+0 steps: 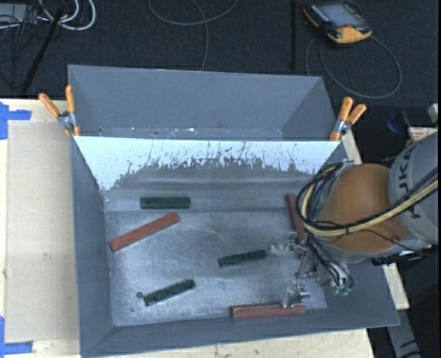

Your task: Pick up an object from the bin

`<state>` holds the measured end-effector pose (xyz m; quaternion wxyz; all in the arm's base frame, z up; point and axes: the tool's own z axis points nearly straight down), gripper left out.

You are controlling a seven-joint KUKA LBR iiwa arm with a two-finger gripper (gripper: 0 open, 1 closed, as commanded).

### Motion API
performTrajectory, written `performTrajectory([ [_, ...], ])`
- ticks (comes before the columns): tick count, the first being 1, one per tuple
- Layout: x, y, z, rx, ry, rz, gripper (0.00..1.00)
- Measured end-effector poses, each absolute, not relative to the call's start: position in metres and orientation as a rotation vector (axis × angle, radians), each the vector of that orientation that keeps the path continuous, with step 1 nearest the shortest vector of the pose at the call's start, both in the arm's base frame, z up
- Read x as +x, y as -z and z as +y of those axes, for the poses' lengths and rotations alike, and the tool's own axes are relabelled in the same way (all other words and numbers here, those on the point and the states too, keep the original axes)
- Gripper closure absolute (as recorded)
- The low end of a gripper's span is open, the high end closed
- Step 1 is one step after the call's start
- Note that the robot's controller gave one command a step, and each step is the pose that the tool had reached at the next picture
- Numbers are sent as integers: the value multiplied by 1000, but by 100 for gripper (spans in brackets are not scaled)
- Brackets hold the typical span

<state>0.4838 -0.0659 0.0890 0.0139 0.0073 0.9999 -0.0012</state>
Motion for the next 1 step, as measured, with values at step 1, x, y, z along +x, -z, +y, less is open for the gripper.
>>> performTrajectory([
  [1, 484, -89, -66, 21, 4, 3114, 0],
])
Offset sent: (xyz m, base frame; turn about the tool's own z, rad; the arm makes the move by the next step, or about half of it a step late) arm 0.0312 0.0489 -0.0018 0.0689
